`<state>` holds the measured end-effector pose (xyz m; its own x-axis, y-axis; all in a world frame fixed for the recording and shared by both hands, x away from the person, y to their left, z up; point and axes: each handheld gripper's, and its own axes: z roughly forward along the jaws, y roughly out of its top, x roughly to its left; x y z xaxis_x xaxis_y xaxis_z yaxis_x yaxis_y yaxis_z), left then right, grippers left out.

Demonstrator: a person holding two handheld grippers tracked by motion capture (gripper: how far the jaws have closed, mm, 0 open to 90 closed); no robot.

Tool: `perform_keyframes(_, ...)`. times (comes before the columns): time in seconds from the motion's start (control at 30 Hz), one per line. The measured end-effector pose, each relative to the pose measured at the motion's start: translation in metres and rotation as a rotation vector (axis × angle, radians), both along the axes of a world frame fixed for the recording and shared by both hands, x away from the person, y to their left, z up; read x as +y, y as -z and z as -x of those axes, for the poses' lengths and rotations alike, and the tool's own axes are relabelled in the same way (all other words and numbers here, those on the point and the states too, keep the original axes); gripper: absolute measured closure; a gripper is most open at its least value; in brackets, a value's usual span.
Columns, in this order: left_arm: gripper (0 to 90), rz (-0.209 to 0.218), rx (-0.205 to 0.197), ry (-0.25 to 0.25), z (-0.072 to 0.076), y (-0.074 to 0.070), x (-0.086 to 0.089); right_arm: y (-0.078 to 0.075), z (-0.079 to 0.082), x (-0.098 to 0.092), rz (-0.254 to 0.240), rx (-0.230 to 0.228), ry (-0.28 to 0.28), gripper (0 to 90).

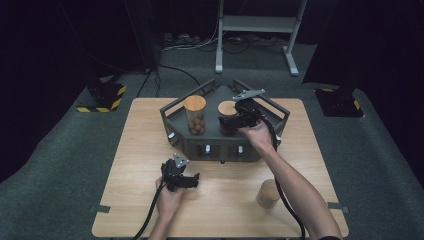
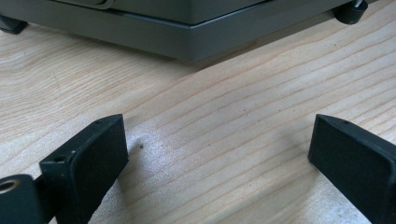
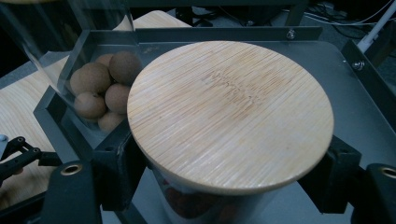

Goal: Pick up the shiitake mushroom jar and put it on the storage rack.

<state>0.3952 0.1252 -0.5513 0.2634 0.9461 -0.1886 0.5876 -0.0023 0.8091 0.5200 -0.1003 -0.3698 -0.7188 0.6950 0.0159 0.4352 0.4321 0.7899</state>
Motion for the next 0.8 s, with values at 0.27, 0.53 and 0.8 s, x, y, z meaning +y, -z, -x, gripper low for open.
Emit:
perform_keyframes(0.27,4.6,0.083,-0.035,-0.047,-0.0013,0.0014,-0.0063,0.0039,0.0,0.0034,0.016,0.006,-0.019,25.5)
perform_keyframes(0.53,4.6,0.085,-0.035,-0.048,-0.0012,0.0014,-0.0064,0.0069,0.0014,0.0066,0.025,-0.002,-0.034,25.4)
perform_keyframes(0.8,4.7,0.086,-0.036,-0.049,-0.0013,0.0015,-0.0065,0.0078,0.0012,0.0054,0.024,-0.001,-0.043,25.4)
